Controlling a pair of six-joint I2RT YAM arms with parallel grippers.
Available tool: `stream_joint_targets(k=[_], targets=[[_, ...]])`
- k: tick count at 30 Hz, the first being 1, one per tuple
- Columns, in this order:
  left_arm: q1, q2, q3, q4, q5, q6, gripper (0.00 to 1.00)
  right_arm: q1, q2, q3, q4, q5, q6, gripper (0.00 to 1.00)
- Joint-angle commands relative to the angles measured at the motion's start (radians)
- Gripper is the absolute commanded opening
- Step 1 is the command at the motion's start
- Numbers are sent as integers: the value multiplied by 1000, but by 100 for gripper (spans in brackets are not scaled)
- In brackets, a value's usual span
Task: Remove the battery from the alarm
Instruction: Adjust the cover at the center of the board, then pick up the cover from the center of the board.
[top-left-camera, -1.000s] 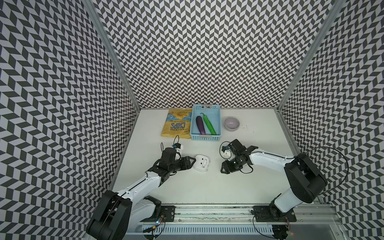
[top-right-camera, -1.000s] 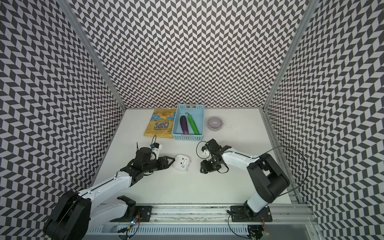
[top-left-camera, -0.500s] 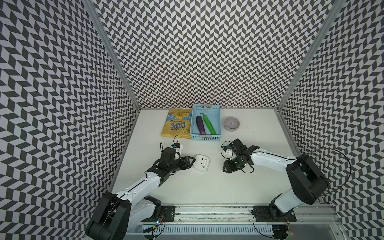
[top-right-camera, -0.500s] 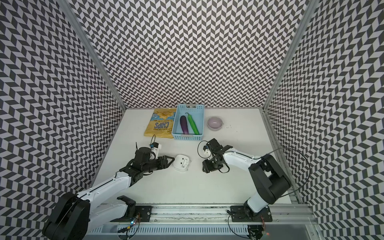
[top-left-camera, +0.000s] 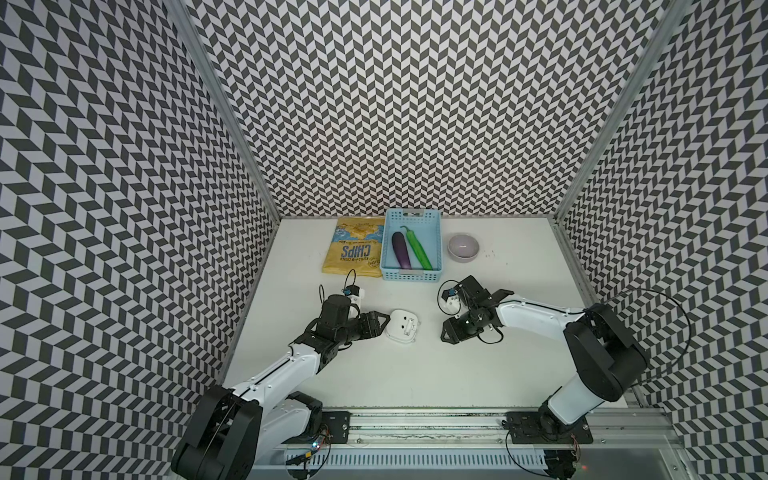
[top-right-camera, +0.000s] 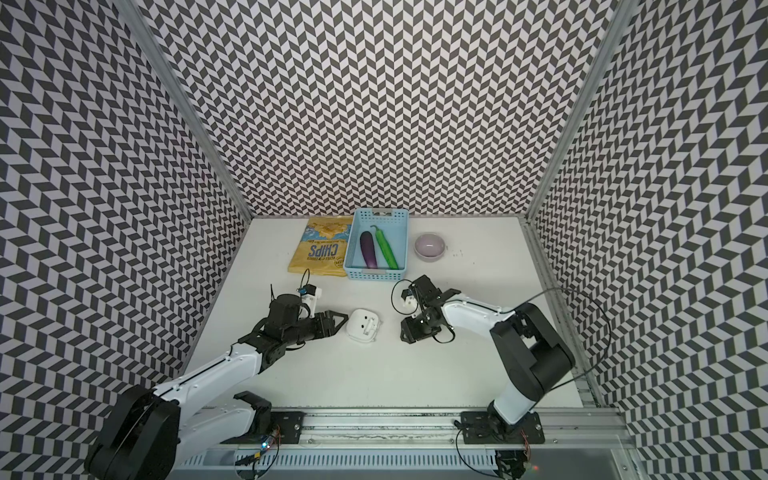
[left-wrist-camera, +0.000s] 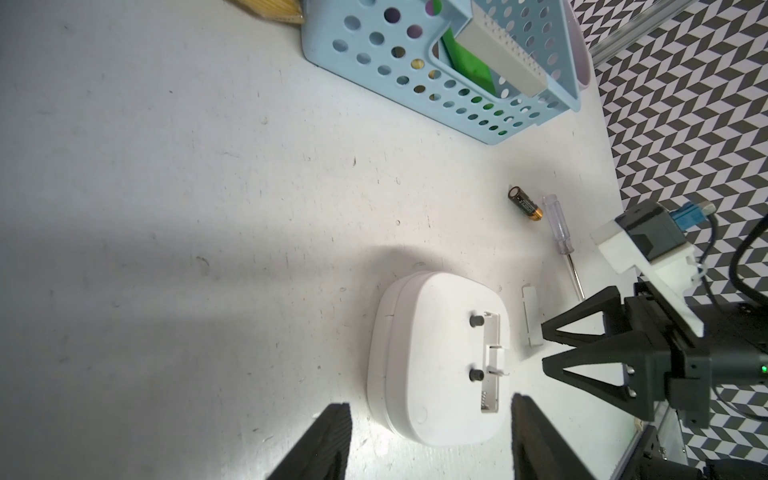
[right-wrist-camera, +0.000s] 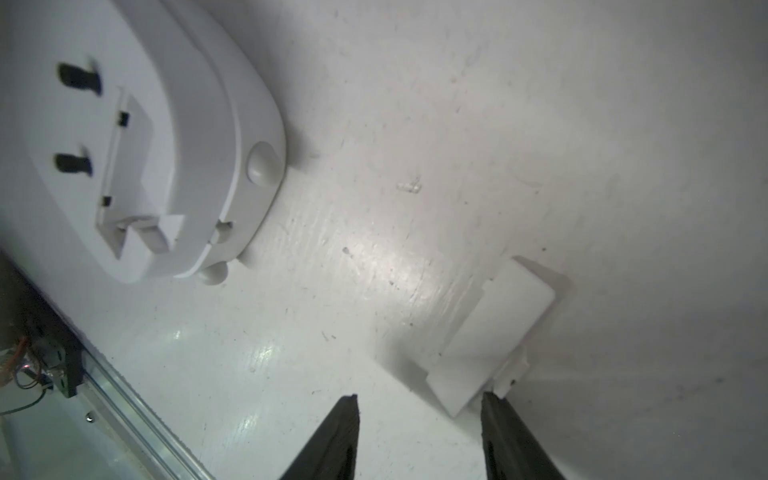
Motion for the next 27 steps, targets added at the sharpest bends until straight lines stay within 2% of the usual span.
stream_joint_targets(k=[1, 7, 12, 15, 18, 27], targets=[[7, -15, 30, -12, -7, 20, 61, 9, -7, -7, 33, -43, 10, 51], [8, -19, 29, -17, -9, 19, 61, -23, -60, 9, -13, -13, 6, 50], [10, -31, 28, -18, -12, 18, 61, -125, -142, -64, 27, -76, 10, 39], [10, -28, 30, -11, -7, 16, 61, -175, -127, -96, 80, -171, 8, 29], [11, -26, 30, -10, -4, 16, 60, -206, -98, -120, 139, -253, 23, 25], [11, -34, 18, -7, -1, 13, 60, -231, -23, -155, 214, -343, 56, 23]])
